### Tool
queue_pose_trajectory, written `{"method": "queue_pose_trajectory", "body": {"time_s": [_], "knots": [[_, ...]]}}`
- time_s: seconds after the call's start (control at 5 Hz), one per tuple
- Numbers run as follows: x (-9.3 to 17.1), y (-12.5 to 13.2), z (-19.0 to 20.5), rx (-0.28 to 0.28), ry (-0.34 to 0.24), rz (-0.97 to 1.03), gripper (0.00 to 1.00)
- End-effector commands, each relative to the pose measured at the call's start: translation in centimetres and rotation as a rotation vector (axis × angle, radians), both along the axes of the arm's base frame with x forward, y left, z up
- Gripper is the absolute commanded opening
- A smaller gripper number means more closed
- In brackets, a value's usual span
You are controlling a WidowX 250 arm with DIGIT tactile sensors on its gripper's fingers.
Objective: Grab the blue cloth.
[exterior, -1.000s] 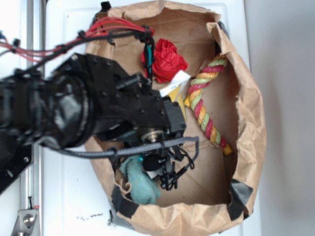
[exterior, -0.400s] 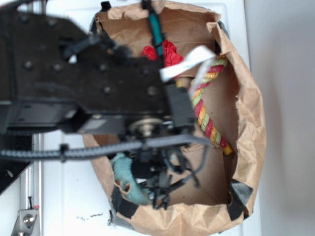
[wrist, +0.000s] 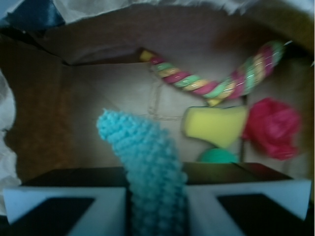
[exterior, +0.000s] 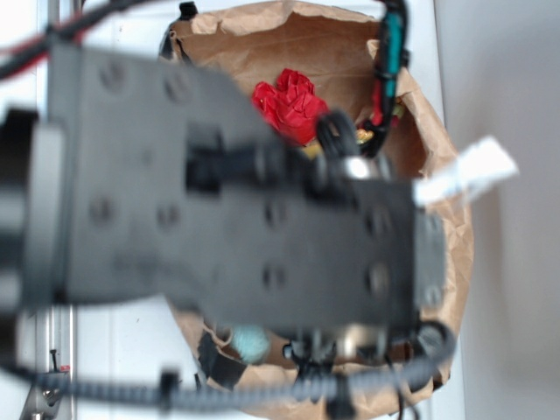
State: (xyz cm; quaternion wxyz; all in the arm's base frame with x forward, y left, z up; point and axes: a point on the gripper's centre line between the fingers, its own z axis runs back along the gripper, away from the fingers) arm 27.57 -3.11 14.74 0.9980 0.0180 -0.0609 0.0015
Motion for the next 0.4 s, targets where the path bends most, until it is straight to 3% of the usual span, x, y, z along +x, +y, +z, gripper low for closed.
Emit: {"method": "queue_pose_trajectory", "body": {"time_s": [0.0, 0.2], "knots": [[-0.9, 2.3, 1.8, 0.104, -0.095, 0.122, 0.0], [-1.6, 3.2, 3.4, -0.004, -0.105, 0.165, 0.0]]}}
